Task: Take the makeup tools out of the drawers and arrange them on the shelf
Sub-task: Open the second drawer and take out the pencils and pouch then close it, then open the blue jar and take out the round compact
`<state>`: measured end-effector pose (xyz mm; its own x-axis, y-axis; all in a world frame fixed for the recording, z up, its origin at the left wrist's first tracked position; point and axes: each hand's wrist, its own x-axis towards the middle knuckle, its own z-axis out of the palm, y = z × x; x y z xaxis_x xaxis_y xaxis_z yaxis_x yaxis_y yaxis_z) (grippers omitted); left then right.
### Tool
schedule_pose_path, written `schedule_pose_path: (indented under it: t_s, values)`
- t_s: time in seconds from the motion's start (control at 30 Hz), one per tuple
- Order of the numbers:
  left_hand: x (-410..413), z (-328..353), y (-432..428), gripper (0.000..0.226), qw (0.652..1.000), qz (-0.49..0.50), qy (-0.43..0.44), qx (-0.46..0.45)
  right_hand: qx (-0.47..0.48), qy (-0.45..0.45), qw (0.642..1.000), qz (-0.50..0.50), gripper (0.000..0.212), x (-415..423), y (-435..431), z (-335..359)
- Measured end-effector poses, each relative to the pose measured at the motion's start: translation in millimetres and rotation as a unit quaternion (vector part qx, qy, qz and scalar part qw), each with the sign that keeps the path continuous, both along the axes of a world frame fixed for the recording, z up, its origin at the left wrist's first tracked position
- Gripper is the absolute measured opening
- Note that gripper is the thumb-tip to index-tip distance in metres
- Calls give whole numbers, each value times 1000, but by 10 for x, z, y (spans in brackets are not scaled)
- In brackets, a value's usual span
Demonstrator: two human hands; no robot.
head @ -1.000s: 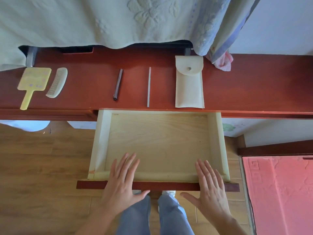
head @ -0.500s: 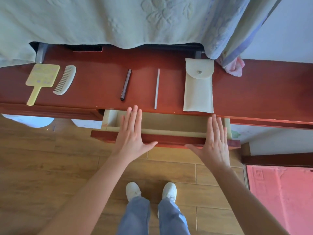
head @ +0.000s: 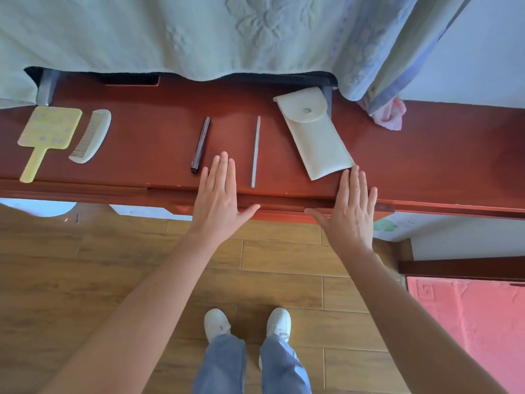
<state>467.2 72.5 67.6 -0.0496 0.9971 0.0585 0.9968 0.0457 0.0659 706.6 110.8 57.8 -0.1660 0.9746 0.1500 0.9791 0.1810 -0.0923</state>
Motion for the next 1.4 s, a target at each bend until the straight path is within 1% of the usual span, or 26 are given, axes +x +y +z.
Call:
schedule_pose_path:
  t_s: [0.23,0.47,0.5,0.57,0.63,0.73,0.9,1.03,1.13,1.3,1.4]
  values:
    - [65,10,99,96,999,38,10,2,9,7,998,-58,94,-141,26,-14]
    - [77,133,90,99,999,34,4,-42,-28,1,998,-50,92,-135,6,65]
    - [80,190,76,99,999,23,-1,-48,-41,8,998,-46,90,-120,-6,102]
    - [118,340,30,91,999,-11,-19,-42,-60,33,997,-48,87,-67,-47,217]
    - [205,517,-17,82,998,-41,-42,-25,-66,54,994,-62,85,1,-123,372]
    - [410,800,-18,76,996,-81,-48,-10,-72,63,992,-79,84,141,-243,639]
    - [867,1351,109,83,983,-172,-55,16,-76,68,986,-131,84,497,-424,1255]
    - [1275,1798,201,88,963,-260,-58,45,-57,79,980,-172,83,805,-660,1788]
    - [1603,2089,238,86,945,-313,-71,69,-35,88,971,-218,82,1028,-882,2116]
    - [2141,2441,172,78,916,-389,-84,60,-7,98,954,-281,83,1390,-1184,2515]
    - [2442,2550,135,84,905,-411,-92,61,4,107,944,-313,85,1625,-1340,2664]
